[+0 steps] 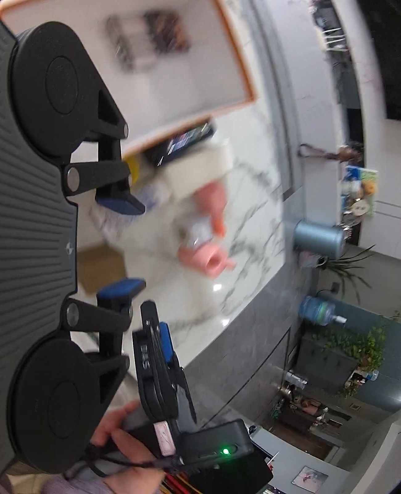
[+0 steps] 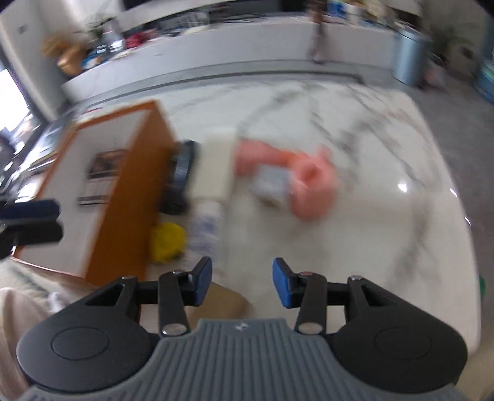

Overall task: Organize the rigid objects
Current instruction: 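Move both tools back toward the remaining table items, then grasp the small kraft cardboard box with the left tool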

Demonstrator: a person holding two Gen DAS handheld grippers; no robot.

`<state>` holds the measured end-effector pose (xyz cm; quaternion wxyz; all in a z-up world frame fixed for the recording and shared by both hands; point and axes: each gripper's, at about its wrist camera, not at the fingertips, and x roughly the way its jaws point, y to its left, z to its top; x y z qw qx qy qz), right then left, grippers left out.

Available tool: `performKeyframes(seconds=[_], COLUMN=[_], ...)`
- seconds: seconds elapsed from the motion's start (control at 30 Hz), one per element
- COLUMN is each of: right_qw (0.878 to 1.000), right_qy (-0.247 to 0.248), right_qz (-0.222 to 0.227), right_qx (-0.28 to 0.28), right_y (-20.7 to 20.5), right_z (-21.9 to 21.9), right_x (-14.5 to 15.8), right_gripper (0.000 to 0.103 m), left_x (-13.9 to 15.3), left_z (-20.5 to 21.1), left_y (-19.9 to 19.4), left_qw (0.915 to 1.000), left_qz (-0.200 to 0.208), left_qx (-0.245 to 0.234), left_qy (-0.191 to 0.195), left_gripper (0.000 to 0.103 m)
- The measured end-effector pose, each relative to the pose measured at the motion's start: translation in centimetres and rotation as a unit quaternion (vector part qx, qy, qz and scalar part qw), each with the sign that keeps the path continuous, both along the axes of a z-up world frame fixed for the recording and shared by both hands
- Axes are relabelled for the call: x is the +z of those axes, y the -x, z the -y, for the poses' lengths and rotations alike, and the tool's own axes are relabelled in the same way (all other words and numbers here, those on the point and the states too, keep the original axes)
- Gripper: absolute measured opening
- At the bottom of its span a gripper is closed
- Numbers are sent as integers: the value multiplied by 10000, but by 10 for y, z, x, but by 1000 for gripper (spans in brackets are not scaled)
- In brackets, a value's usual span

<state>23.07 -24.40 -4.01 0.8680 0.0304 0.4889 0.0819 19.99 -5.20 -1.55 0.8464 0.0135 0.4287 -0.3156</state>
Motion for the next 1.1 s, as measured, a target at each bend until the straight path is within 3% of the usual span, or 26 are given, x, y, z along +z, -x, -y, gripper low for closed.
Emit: performKeyframes(seconds=[0.17, 0.3, 0.47, 0.67, 0.73, 0.97, 1.1], right_qw=[9995, 9992, 9961, 9956, 9967, 9970, 9984], right_qy=[-80, -212, -662, -780, -692, -722, -526], right_qz=[-105, 70, -193, -228, -197, -126, 99], right_qx=[-270, -337, -543, -459, -375, -259, -160], right_y=[12, 11, -2, -5, -5, -15, -33], right_z=[24, 31, 48, 50, 46, 42, 31], right_x=[-32, -36, -51, -56, -57, -53, -45], right_gripper=[45, 45, 45, 45, 45, 46, 59], left_x=[-42, -68, -88, -102, -103, -88, -57], left_z=[42, 65, 86, 94, 94, 86, 73], left_y=[-1, 1, -4, -11, -13, -21, -35], left_qw=[9985, 9945, 9912, 9862, 9862, 9880, 9905], left_qz=[-326, -341, -498, -728, -801, -785, -395], left_qx=[133, 284, 324, 505, 488, 549, 684], left_qy=[-411, -954, -1179, -1397, -1367, -1213, -1123], left_gripper=[75, 87, 88, 69, 54, 51, 51])
